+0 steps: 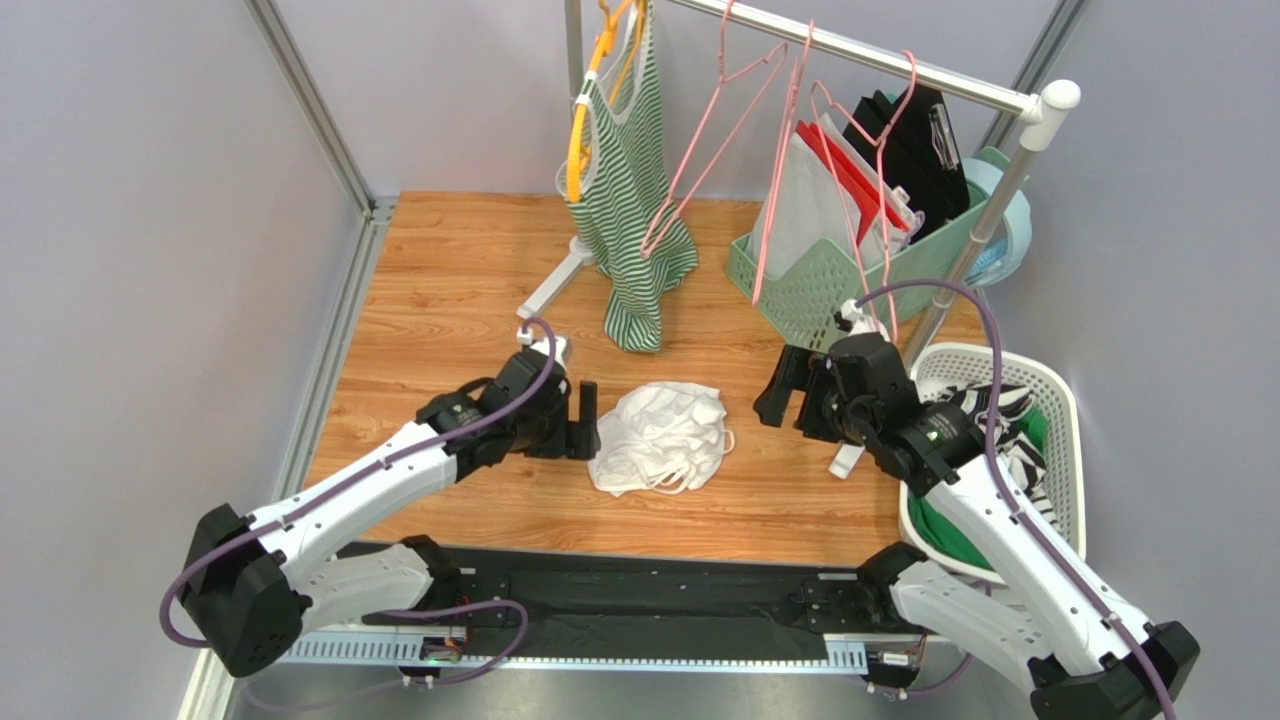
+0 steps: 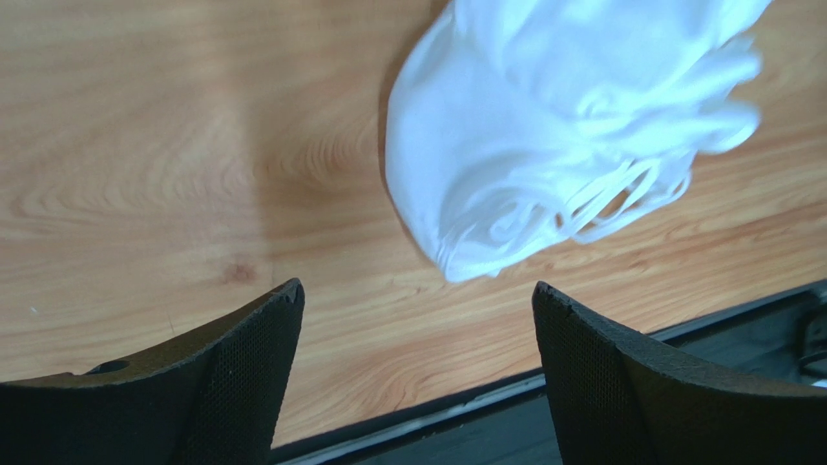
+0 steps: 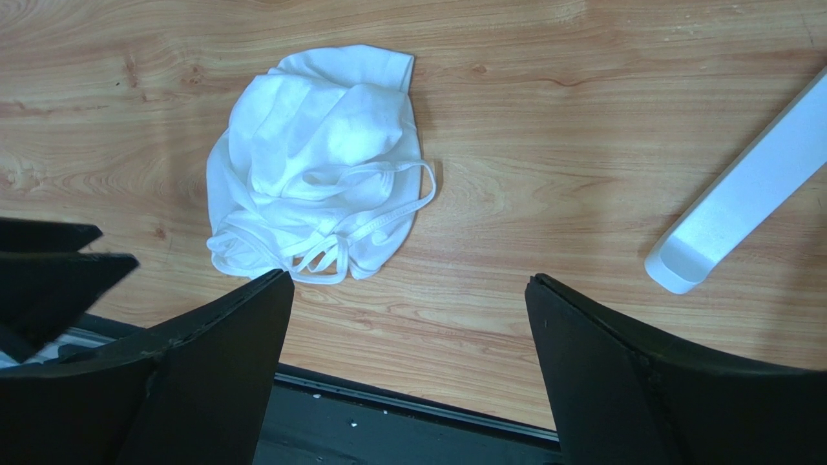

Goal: Place the tank top on the hanger

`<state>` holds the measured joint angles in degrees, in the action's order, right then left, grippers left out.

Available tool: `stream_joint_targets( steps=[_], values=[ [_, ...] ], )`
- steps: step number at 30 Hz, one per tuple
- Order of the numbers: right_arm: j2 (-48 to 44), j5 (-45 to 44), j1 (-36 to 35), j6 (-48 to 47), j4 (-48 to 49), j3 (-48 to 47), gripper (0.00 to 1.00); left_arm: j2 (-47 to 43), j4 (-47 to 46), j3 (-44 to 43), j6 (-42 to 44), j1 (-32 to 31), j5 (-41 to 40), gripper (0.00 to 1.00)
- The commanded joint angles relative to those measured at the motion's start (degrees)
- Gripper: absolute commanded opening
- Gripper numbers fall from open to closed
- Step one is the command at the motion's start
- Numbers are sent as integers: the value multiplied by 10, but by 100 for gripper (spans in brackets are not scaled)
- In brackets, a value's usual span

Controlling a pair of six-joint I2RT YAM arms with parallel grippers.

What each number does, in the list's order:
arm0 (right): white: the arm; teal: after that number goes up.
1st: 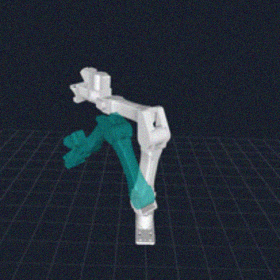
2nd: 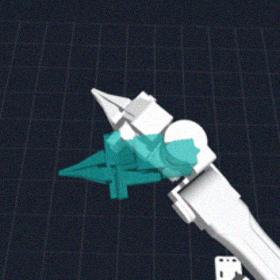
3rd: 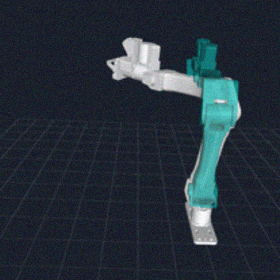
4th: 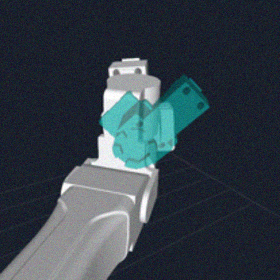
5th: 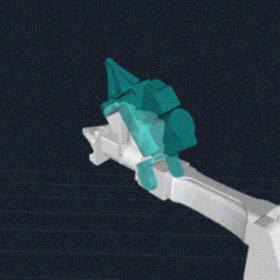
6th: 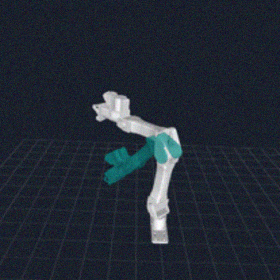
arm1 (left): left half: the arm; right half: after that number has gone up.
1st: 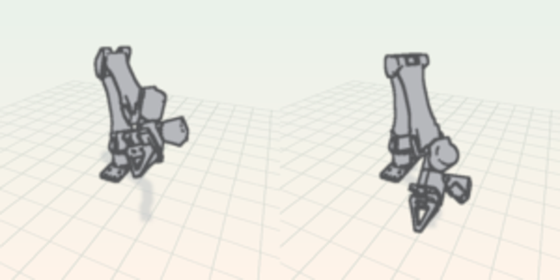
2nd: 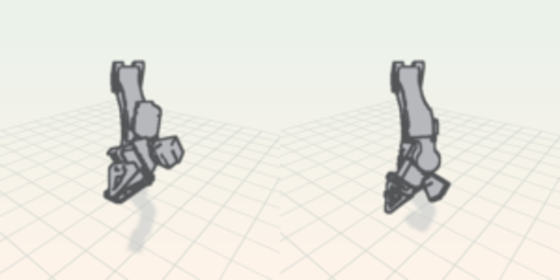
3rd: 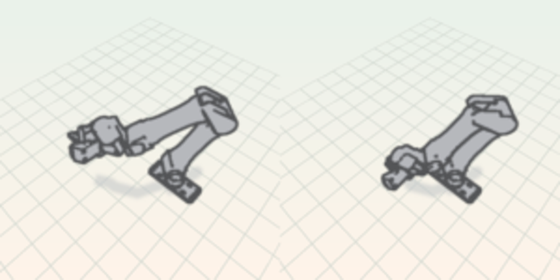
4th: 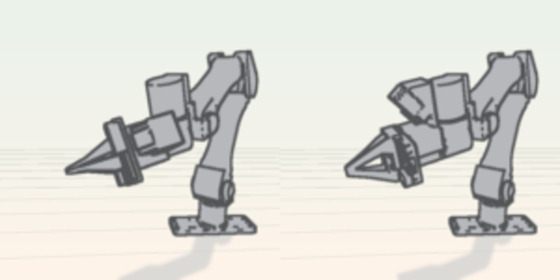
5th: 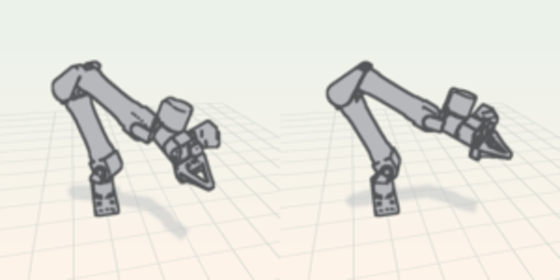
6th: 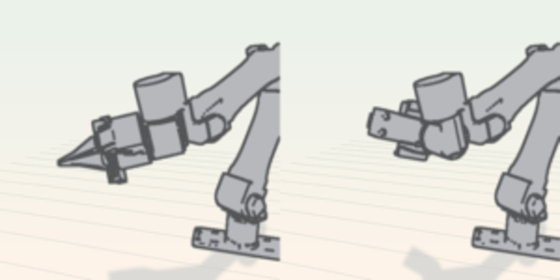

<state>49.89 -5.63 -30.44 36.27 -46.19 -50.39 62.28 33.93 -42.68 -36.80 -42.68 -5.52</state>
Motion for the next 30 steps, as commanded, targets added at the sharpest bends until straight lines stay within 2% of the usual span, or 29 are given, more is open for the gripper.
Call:
stream_joint_targets(
  steps=[1,4,5,8,13,20,23,26,27,29,30],
  values=[
    [-43,7,2,-37,-30,-8,97,-1,-12,-57,33,59,13,92],
    [-72,48,1,-69,-36,-11,97,3,-32,-71,57,100,32,92],
    [-79,106,2,-77,-29,-9,95,5,-40,-72,64,110,39,92],
    [-81,166,-19,-95,-27,-18,92,1,-47,-71,84,154,67,92],
    [-60,133,-142,-82,-60,-60,92,-17,-39,-65,109,211,82,92],
    [1,96,-253,-57,-122,-214,90,-46,-19,-40,117,233,81,92],
    [42,63,-261,-72,-156,-328,90,-54,-19,-29,112,233,75,93],
    [114,-16,-260,-107,-217,-484,91,-57,-18,-27,110,233,75,93],
    [142,-38,-260,-134,-238,-590,92,-58,-18,-28,111,233,75,93],
    [230,-106,-242,-160,-308,-698,96,-58,-18,-31,113,233,77,93],
    [258,-116,-223,-170,-331,-817,96,-57,-19,-31,114,233,77,93]
  ],
)
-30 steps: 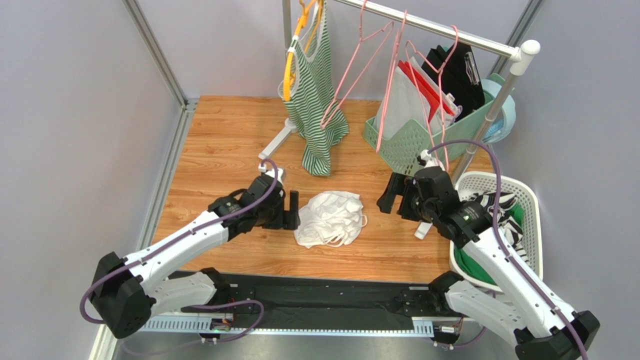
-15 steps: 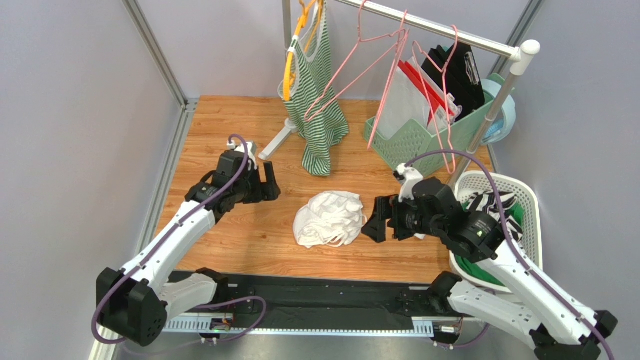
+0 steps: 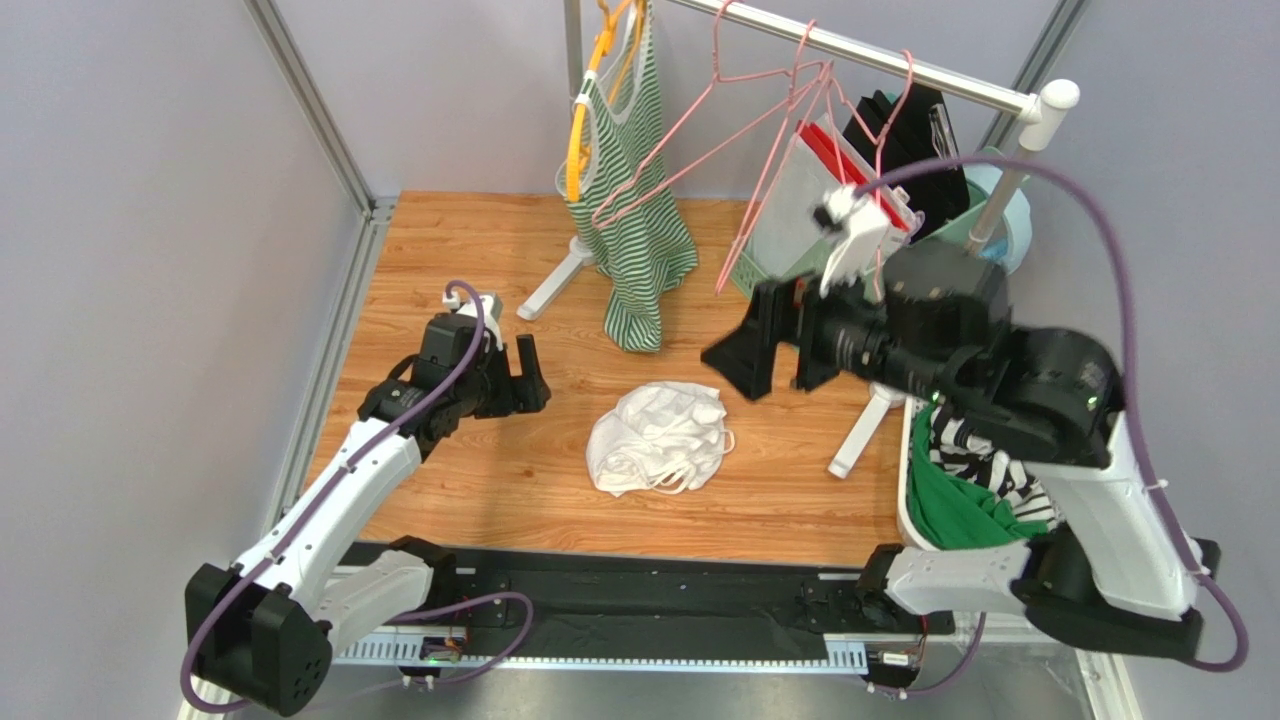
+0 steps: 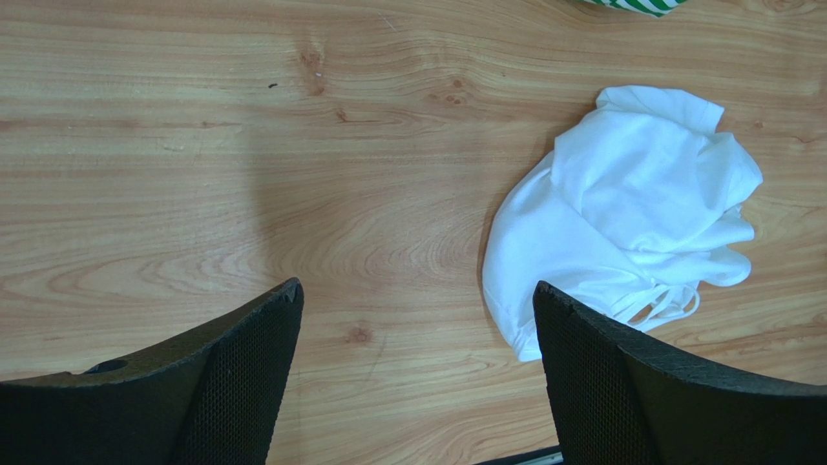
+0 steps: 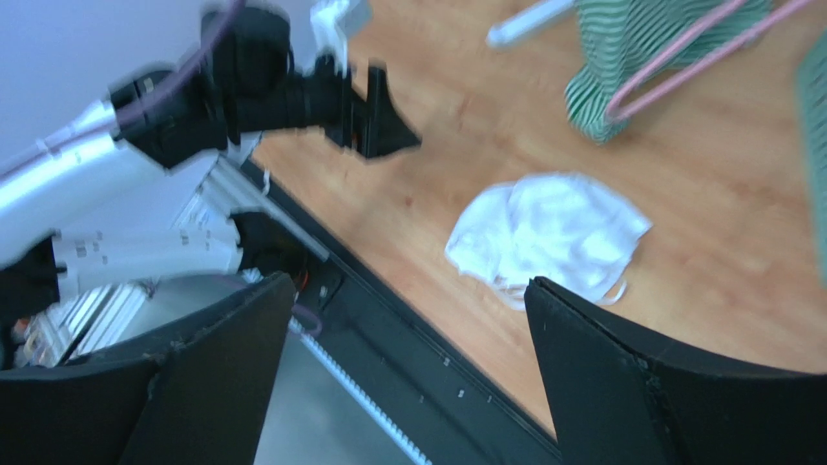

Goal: Place the tank top on the hanger

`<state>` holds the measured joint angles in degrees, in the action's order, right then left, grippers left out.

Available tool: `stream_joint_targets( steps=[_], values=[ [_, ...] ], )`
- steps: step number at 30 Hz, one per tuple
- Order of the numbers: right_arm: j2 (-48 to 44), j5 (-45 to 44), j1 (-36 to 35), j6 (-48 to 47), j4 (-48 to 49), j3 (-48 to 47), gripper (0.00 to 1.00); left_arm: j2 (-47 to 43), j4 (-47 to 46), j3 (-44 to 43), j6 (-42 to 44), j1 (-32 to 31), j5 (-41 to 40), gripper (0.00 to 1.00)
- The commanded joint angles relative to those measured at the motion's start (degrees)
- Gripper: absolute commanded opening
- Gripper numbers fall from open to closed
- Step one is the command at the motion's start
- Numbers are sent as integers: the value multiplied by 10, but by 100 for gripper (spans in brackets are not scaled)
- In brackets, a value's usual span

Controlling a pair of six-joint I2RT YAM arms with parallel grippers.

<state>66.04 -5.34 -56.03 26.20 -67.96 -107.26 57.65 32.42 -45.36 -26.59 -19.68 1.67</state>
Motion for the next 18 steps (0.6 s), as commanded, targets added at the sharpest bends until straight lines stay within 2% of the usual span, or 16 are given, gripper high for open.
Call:
stream_joint_targets(
  steps=[1,2,4,5,8,15,18],
  values=[
    [152,-109,56,-84,-133,-299,97,-9,-1,-4,13,3,6,93],
    [173,-94,118,-88,-159,-352,97,-10,-2,-5,14,3,7,93],
    [196,-43,175,-88,-153,-410,96,-12,0,-3,14,3,7,93],
    [192,-29,216,-88,-120,-401,96,-15,-1,-3,14,3,5,93],
    [165,-30,263,-93,-64,-320,97,-25,2,1,13,4,1,93],
    [168,-91,305,-129,-33,-298,96,-39,6,8,15,3,-4,93],
    [161,-126,312,-138,-19,-260,96,-36,4,10,10,4,-2,93]
  ],
)
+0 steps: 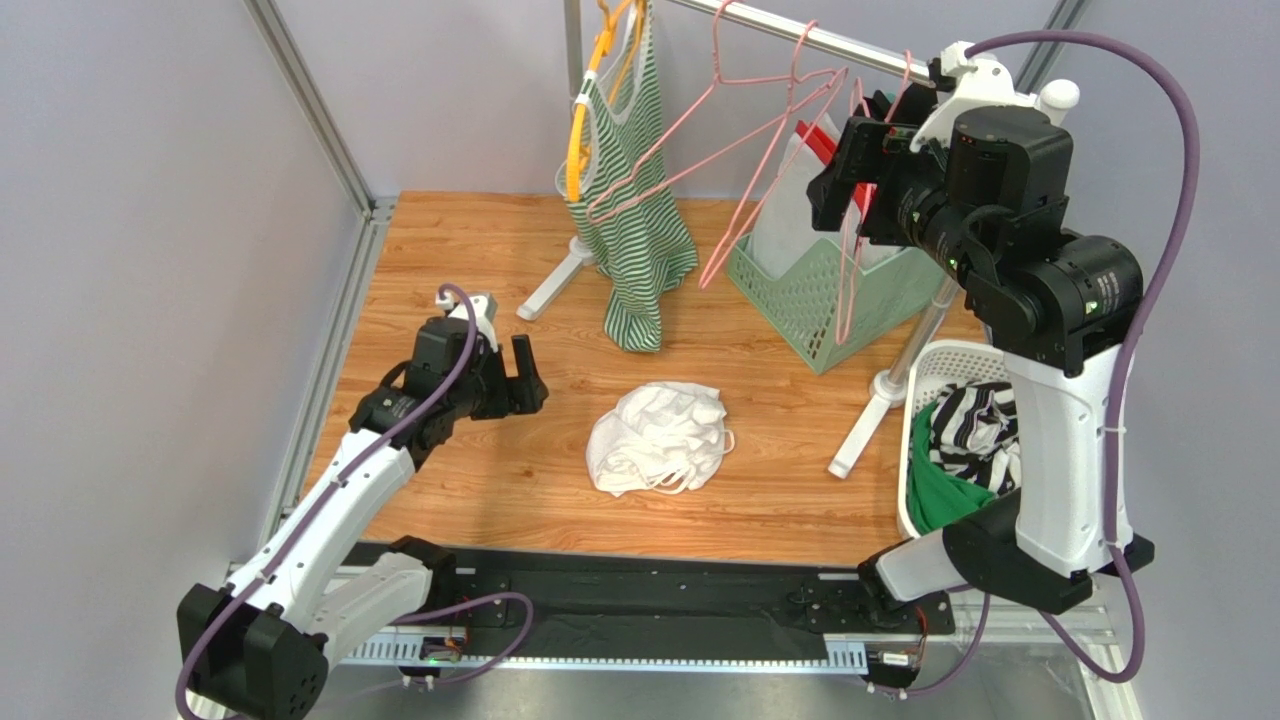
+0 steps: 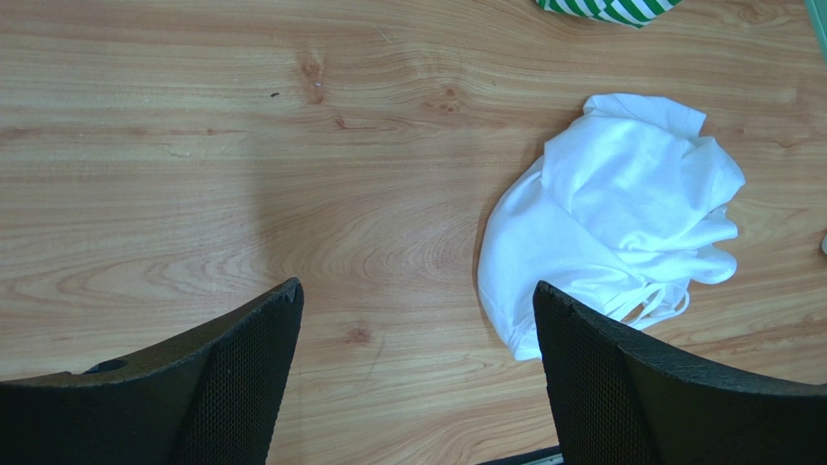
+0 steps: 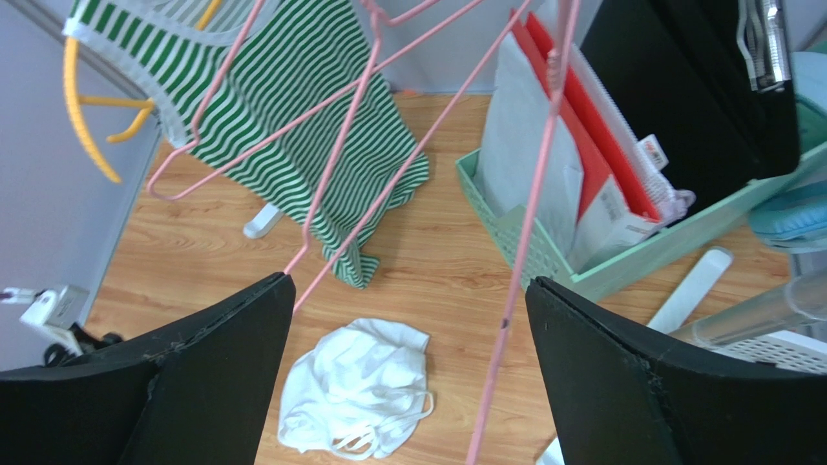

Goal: Place the tank top on the hanger

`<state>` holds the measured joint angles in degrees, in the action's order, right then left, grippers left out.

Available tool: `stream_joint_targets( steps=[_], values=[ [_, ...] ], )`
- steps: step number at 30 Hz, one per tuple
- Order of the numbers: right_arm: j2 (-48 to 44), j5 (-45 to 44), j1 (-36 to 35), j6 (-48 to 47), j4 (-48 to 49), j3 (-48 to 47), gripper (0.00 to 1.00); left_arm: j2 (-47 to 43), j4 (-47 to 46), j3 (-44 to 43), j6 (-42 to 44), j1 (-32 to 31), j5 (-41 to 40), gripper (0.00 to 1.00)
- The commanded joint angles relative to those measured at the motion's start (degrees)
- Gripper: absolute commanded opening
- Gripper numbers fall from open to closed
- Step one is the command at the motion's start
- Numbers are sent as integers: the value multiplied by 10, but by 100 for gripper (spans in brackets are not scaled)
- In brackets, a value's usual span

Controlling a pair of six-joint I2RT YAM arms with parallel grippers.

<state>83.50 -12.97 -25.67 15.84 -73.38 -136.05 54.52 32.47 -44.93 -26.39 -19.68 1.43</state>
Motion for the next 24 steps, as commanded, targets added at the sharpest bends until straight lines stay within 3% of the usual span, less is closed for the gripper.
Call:
stream_joint_targets(
  steps=[1,7,14,24],
  values=[
    [-14,-52,12,-34,39,39,96,-6,2,8,6,3,1,93],
    [-20,-51,23,-30,74,132,95,-12,-3,12,4,3,2,93],
    [-9,-72,42,-18,88,163,92,-9,4,6,18,3,2,93],
    [-23,-121,47,-16,74,173,34,-12,8,6,21,4,2,92]
  ],
)
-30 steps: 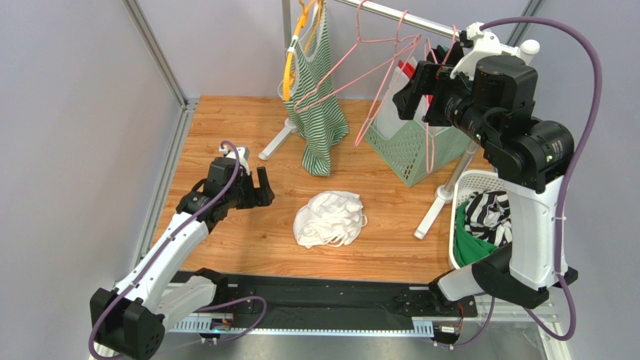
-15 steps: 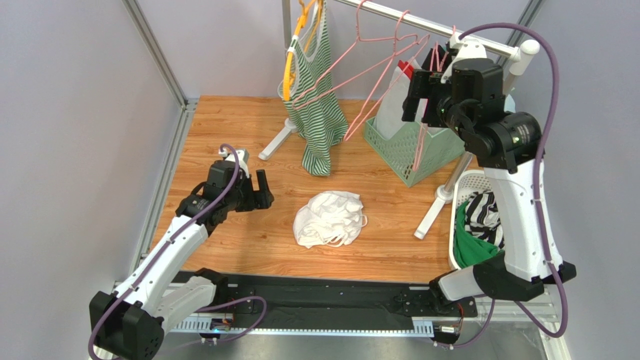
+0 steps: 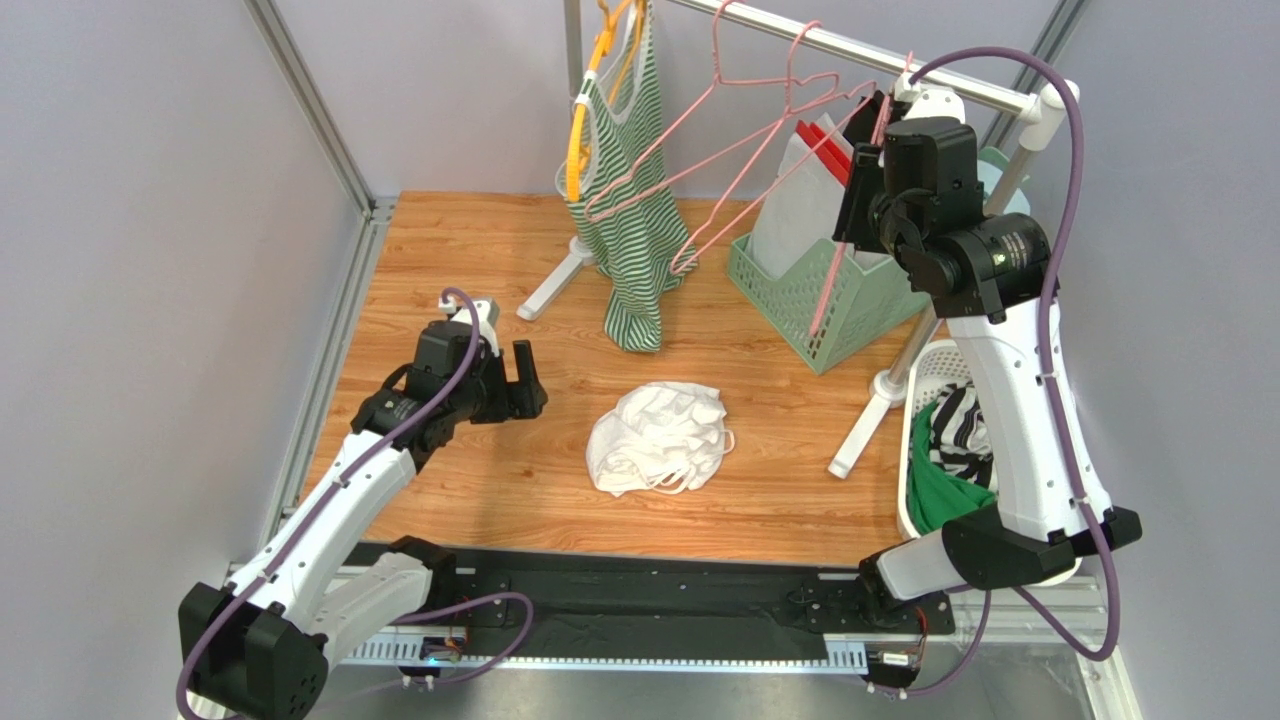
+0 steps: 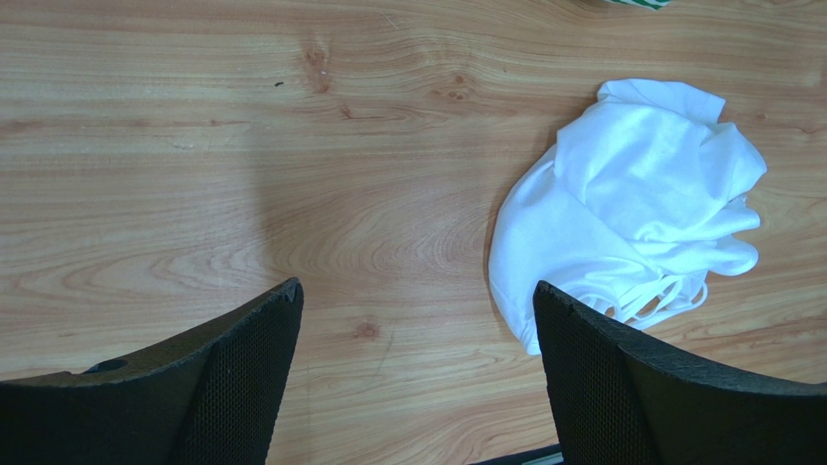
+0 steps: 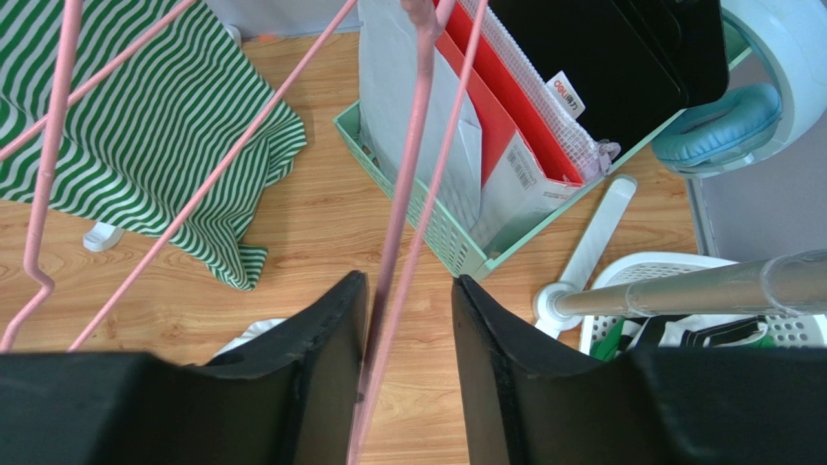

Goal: Place the tank top on the hanger

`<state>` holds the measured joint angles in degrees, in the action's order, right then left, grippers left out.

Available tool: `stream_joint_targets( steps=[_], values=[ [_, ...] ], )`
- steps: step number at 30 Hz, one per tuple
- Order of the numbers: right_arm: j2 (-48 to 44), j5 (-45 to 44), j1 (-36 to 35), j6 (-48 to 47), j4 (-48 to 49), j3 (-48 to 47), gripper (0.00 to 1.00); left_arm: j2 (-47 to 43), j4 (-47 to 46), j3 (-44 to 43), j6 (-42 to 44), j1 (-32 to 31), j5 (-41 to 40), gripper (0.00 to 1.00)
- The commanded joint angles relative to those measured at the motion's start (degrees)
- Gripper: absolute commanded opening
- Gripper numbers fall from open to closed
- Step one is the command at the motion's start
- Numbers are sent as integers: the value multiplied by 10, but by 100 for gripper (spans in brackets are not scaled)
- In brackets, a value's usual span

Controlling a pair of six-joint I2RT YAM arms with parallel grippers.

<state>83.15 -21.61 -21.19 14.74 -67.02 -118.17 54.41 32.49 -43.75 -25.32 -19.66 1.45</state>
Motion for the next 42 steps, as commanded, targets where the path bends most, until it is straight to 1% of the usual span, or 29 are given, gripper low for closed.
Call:
stream_joint_targets(
  steps=[1,5,6,7,13,19,23,27,29,33,35,42],
  values=[
    [-21,-36,2,-5,8,-8,30,-11,7,-6,12,3,1,92],
    [-26,-43,1,-6,-2,-19,11,-12,6,-5,9,3,2,92],
    [-27,-45,1,-6,-2,-22,3,-11,5,-5,10,4,2,92],
    [-28,-46,2,-5,-4,-28,0,-11,6,-5,10,3,3,92],
    [-23,-48,1,-11,-4,-85,0,-14,5,-1,6,4,0,92],
    [-27,-52,2,-31,-3,-111,0,-26,1,10,2,3,-1,92],
    [-55,-36,2,-24,-14,-81,0,-33,-1,17,1,3,-2,92],
    [-107,0,2,-14,-17,8,0,-41,-1,23,-2,3,-3,92],
    [-139,19,2,-18,-21,29,0,-42,-1,24,0,3,0,92],
    [-161,88,2,-31,-78,31,0,-47,-6,28,8,3,10,92],
    [-174,103,1,-37,-117,36,0,-48,-10,29,11,3,15,92],
    [-231,177,1,-35,-152,87,0,-36,-11,21,26,2,40,89]
  ],
)
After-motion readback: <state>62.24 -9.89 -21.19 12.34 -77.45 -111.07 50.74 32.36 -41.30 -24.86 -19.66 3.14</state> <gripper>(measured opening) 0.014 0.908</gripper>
